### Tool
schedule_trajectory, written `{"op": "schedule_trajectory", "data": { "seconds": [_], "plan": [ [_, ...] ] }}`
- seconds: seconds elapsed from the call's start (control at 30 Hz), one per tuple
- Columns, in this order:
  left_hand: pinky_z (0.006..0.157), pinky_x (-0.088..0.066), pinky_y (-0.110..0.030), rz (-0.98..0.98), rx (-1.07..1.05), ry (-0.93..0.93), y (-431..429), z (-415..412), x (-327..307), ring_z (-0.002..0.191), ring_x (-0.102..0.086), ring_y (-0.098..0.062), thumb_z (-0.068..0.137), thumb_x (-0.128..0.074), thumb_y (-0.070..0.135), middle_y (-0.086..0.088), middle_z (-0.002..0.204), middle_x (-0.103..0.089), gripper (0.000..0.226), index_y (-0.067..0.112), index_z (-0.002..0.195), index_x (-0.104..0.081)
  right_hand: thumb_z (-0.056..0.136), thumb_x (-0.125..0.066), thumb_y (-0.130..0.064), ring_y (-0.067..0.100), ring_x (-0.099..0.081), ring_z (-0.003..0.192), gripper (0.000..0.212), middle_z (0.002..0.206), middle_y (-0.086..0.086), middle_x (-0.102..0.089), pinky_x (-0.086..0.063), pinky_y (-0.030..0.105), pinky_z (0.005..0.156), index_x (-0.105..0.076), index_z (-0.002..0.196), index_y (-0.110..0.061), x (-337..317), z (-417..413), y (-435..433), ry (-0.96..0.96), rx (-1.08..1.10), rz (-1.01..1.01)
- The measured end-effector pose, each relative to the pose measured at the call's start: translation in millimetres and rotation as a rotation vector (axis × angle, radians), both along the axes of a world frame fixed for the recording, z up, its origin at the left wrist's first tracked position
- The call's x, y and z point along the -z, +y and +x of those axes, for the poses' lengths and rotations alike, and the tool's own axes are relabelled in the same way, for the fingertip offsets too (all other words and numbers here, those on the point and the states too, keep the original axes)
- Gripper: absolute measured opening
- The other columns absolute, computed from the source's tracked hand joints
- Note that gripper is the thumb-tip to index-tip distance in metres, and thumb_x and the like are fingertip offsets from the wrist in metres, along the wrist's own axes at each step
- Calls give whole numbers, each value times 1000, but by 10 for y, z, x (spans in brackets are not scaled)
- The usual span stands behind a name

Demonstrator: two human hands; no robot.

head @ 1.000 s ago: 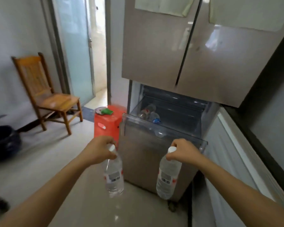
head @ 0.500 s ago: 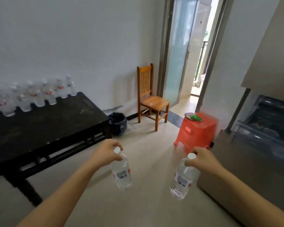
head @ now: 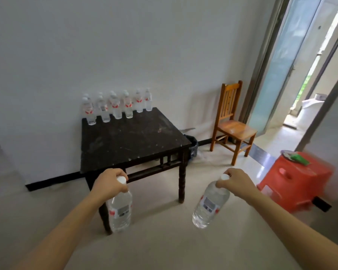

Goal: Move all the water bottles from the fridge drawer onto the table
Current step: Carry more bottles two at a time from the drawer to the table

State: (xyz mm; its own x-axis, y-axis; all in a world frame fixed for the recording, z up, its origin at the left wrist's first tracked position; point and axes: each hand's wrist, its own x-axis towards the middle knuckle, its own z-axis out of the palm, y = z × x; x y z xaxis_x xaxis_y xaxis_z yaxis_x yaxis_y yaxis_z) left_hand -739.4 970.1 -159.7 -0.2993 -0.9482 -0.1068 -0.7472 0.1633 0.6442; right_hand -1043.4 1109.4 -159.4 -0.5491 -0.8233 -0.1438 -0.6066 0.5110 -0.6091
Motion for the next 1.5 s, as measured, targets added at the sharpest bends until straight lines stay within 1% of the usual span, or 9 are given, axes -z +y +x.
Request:
{"op": "schedule_trajectory", "data": {
  "seconds": [0.2,0.3,0.5,0.67,0.83,1.03,1.1,1.27,1.5],
  "plan": [
    [71,-42,-25,56,-41,37,-242,108,105,90,-54,-16,67,-76,5,0,91,-57,25,23,73,-59,72,-73,-27,16,-57,82,26,88,3,-59,-50,28,74,-57,88,-16,52,24,-510,32,-25,28],
    [65,-41,-20,68,-26,48,-447,-82,113,86,-54,-12,67,-76,5,7,83,-55,26,24,73,-59,73,-72,-25,16,-57,83,23,88,5,-59,-46,25,71,-58,88,-15,62,-100,-754,44,-55,27],
    [76,-47,-27,59,-34,56,-1067,-731,35,94,-56,-15,69,-75,7,2,94,-58,23,21,82,-62,73,-71,-20,16,-57,79,19,85,6,-60,-46,23,67,-59,85,-13,1,-636,-1332,18,-122,-66],
    [75,-46,-27,17,-102,164,-1583,-1305,-7,93,-55,-15,71,-73,8,0,97,-58,22,19,86,-62,70,-73,-25,14,-55,80,25,85,1,-57,-43,21,64,-56,87,-17,-78,-1164,-1933,78,-182,-80],
    [75,-50,-28,-74,-209,270,-1957,-1670,78,91,-56,-16,72,-73,10,-1,97,-58,22,22,84,-59,71,-72,-27,14,-55,83,29,89,0,-56,-45,23,70,-53,91,-20,2,-1592,-2358,100,-197,-38],
    [76,-49,-30,-101,-194,210,-2450,-1889,60,89,-57,-17,70,-75,13,2,92,-60,21,21,85,-62,72,-72,-19,13,-55,77,22,85,4,-59,-43,22,66,-57,87,-14,87,-2032,-2741,-7,-160,2],
    [75,-49,-30,-105,-208,199,-2688,-1968,128,88,-57,-17,70,-75,12,1,91,-60,20,21,84,-62,72,-72,-21,11,-55,77,21,84,2,-59,-44,21,66,-57,85,-16,138,-2154,-2970,13,-171,22],
    [77,-49,-33,-100,-241,207,-3462,-2185,224,88,-58,-19,72,-74,11,0,89,-60,19,18,85,-63,74,-71,-21,6,-50,68,22,75,-2,-54,-35,16,56,-49,71,-24,98,-2373,-3645,75,-205,34],
    [79,-51,-36,-126,-277,258,-4759,-2613,368,88,-56,-17,71,-75,16,1,90,-59,21,22,84,-60,70,-73,-26,12,-56,71,24,77,-2,-58,-46,24,61,-54,83,-21,-69,-2707,-5071,129,-215,12]
  ]
}}
